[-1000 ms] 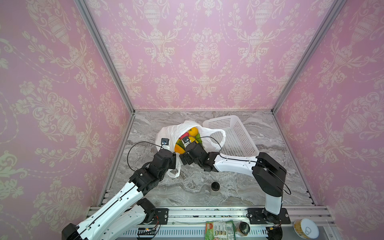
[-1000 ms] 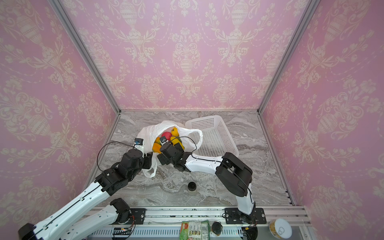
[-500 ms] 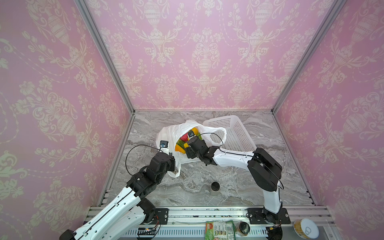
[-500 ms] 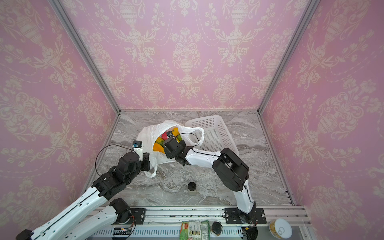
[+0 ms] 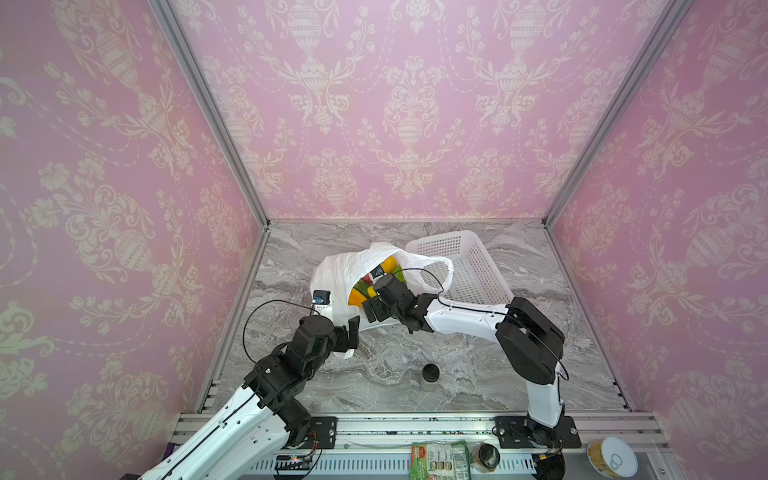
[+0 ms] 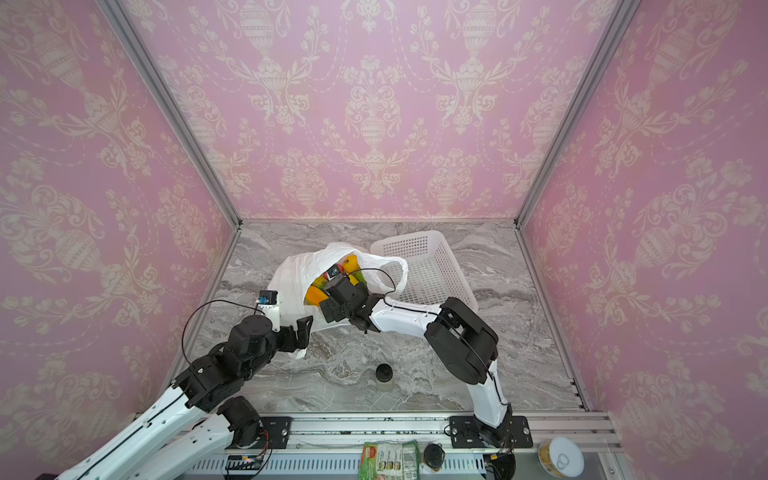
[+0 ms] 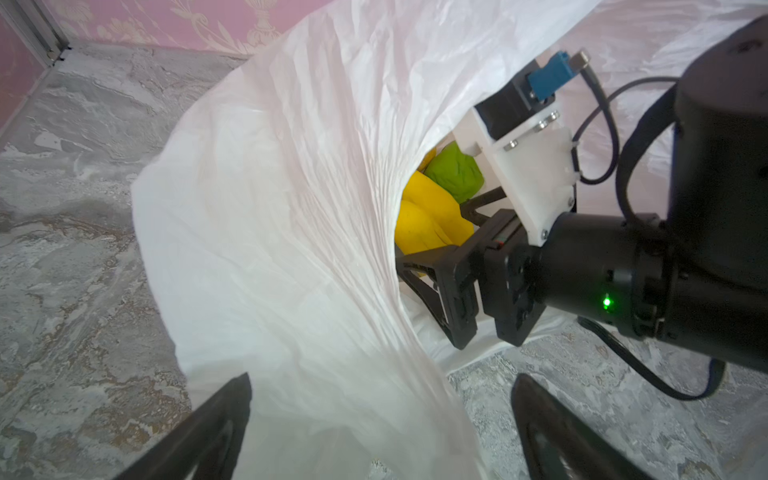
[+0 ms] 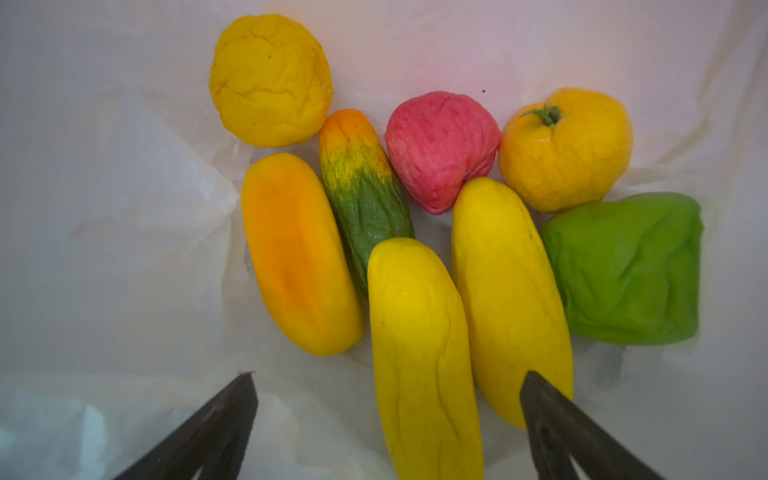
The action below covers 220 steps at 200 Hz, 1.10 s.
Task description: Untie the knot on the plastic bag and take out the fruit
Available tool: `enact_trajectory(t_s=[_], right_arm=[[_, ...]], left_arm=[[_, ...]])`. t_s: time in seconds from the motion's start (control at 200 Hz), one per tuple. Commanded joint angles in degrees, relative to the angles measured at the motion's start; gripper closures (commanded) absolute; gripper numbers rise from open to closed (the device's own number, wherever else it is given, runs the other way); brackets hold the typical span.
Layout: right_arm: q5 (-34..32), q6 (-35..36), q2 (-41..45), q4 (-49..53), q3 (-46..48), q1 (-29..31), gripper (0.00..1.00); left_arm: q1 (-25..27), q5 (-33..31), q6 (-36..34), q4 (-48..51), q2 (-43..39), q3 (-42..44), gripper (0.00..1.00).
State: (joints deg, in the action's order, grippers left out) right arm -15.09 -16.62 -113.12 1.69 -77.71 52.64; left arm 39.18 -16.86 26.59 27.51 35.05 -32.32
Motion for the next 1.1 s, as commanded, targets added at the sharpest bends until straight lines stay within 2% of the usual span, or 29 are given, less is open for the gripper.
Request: enact_trajectory(t_s=[0.0,0.13,0.395,0.455,0.495,0.535,0.6,0.625,0.666,0.721,0.756,0.821,0.926,0.981,1.096], right_arm=[[1.3,-2.0,1.1,1.0,-3.0,0.9,0.0],[2.4,-2.6,2.6,-0.9,-1.8,2.6,0.0],[13.3,-4.1,8.5,-9.7,3.1,3.1,0.0],[13.9,-4.6,9.5,-10.7,3.5,3.1,0.0],[13.2,-4.7,9.7,-10.0,3.3,3.1,0.0],[11.5,-4.7,9.6,-8.7,3.1,3.1,0.01],[7.6,-4.3,9.3,-6.3,3.2,3.1,0.01],[5.3,-4.2,9.2,-5.4,3.5,3.2,0.01],[1.4,-4.2,9.3,-4.5,4.3,3.0,0.02],[-3.3,-4.2,9.5,-4.5,6.2,2.9,0.03],[-5.4,-4.0,9.3,-4.4,7.0,2.6,0.05],[-8.3,-3.9,7.6,-2.9,6.5,1.8,0.11],[-6.8,-4.5,3.2,0.8,2.8,0.1,0.18],[-5.7,-4.6,1.4,1.2,1.6,-0.4,0.18],[-4.3,-4.4,-1.3,1.7,-0.3,-0.4,0.11]], left_arm=[[1.8,1.4,3.7,2.7,0.9,1.4,0.01],[2.6,-2.6,5.3,4.0,1.9,1.7,0.01],[2.6,-6.7,6.0,2.7,4.9,3.0,0.01],[2.6,-7.2,5.5,1.6,4.6,3.2,0.01],[2.6,-7.4,5.0,0.7,3.9,3.1,0.11],[2.6,-7.5,4.3,-0.2,3.2,2.6,0.26],[2.6,-8.3,2.6,-0.9,1.9,1.0,0.63],[2.6,-8.9,2.0,-1.0,1.6,0.4,0.75],[2.6,-9.9,0.9,-0.8,1.4,-0.9,0.87],[2.5,-11.0,-0.2,-0.1,1.4,-2.7,0.97],[2.5,-11.1,-0.9,0.4,1.5,-3.7,1.0],[2.6,-11.0,-2.4,1.1,1.1,-5.1,1.0],[2.5,-10.6,-4.9,1.1,-0.6,-6.5,1.0],[2.5,-9.7,-6.3,1.0,-1.3,-6.9,0.99],[2.5,-9.3,-8.3,1.3,-1.2,-9.0,1.0]])
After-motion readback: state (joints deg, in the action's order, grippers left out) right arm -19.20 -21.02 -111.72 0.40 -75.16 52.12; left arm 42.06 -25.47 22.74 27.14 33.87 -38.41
